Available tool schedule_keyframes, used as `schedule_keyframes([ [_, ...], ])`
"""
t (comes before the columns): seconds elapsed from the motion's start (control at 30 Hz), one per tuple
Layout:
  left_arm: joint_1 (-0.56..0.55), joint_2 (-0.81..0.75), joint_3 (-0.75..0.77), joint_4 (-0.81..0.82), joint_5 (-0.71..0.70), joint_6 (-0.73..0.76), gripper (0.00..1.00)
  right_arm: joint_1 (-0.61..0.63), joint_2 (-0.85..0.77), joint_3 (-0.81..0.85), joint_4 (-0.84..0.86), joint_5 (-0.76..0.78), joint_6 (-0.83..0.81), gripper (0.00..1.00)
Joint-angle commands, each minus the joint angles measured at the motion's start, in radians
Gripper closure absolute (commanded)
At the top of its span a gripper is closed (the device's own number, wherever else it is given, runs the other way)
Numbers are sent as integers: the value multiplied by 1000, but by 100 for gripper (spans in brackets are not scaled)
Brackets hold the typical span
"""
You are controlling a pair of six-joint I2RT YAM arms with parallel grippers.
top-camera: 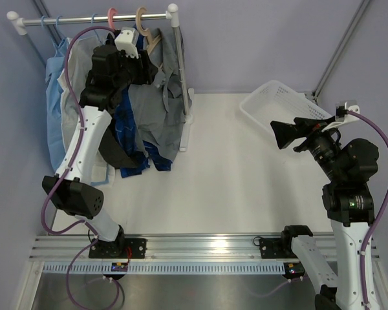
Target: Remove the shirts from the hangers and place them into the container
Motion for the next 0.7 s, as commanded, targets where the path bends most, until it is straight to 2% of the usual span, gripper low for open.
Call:
schedule_keyframes([
  [0.0,-15,-30,19,37,62,-22,46,9,5,-6,49,-10,-12,0],
  [0.1,-28,-30,17,39,53,-33,46,11,9,-8,48,-18,-10,1],
  [0.13,-34,-30,17,37,50,-37,49,11,10,-8,49,-22,-10,0],
  [0.2,-38,-27,25,39,47,-43,59,9,10,-6,49,-22,-10,0],
  [0.23,-38,-29,29,39,33,-42,71,11,9,-6,48,-24,-10,1],
  [0.3,-38,-47,37,37,-6,-17,83,9,7,-5,46,-24,-13,1],
  [0.33,-38,-58,40,37,-57,-7,94,11,2,-5,45,-24,-15,1],
  [0.37,-38,-65,43,37,-82,19,98,11,1,-6,46,-24,-17,1],
  [0.53,-38,-136,66,40,-194,87,100,9,1,-9,49,-24,-17,1],
  [0.67,-38,-182,81,39,-228,134,100,11,1,-11,48,-28,-15,0],
])
